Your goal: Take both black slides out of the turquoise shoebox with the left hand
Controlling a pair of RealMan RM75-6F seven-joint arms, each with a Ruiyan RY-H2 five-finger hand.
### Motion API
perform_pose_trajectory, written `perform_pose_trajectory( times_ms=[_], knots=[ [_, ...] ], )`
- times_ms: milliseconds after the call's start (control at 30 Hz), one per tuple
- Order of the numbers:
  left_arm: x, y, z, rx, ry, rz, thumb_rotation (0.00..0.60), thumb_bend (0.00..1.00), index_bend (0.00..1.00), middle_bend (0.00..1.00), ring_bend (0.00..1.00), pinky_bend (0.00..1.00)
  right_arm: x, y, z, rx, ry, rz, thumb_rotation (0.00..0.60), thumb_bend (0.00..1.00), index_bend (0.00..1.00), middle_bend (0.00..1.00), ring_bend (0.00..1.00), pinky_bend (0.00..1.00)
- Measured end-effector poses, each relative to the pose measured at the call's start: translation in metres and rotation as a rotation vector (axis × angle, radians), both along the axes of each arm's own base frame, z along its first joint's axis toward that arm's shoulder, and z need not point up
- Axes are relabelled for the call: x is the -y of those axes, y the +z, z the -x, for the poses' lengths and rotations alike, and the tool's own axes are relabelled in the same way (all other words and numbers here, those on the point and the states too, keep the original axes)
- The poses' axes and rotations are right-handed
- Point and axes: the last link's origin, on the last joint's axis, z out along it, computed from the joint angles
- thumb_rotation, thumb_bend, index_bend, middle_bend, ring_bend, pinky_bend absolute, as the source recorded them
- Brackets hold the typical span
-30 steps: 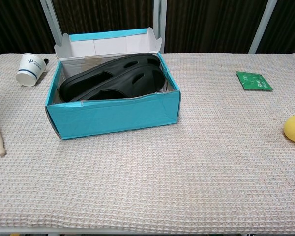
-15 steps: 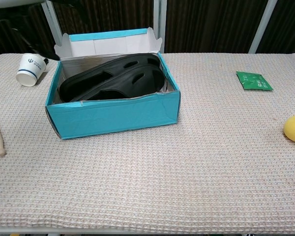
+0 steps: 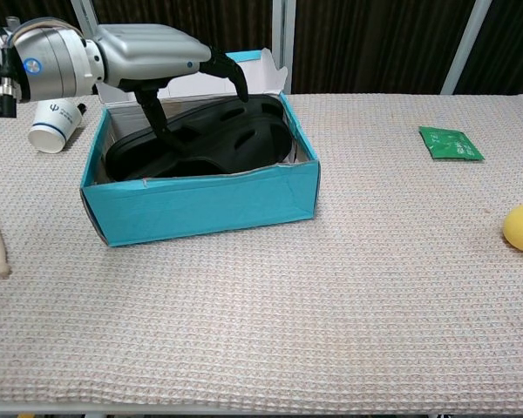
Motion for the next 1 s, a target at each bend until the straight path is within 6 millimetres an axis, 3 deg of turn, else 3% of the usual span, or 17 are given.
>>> perform_pose_trajectory(
  times_ms=[333, 667, 1000],
  knots=[
    [0.003, -0.007, 0.004, 0.031, 0.134, 0.024, 0.6, 0.03, 0.18, 0.11, 0.1, 0.14, -0.001, -0.001, 0.002, 0.004, -0.002, -0.007, 0.6, 0.1, 0.06, 0.12, 0.05, 0.12],
    [0.011, 0.004, 0.004, 0.106, 0.255, 0.034, 0.6, 0.03, 0.18, 0.11, 0.1, 0.14, -0.001, -0.002, 0.002, 0.004, -0.001, -0.012, 0.6, 0.1, 0.06, 0.12, 0.05, 0.12],
    [0.015, -0.014, 0.012, 0.074, 0.327, 0.047, 0.6, 0.03, 0.17, 0.1, 0.08, 0.12, -0.002, -0.001, 0.003, 0.005, -0.004, -0.015, 0.6, 0.1, 0.06, 0.12, 0.05, 0.12]
  ],
)
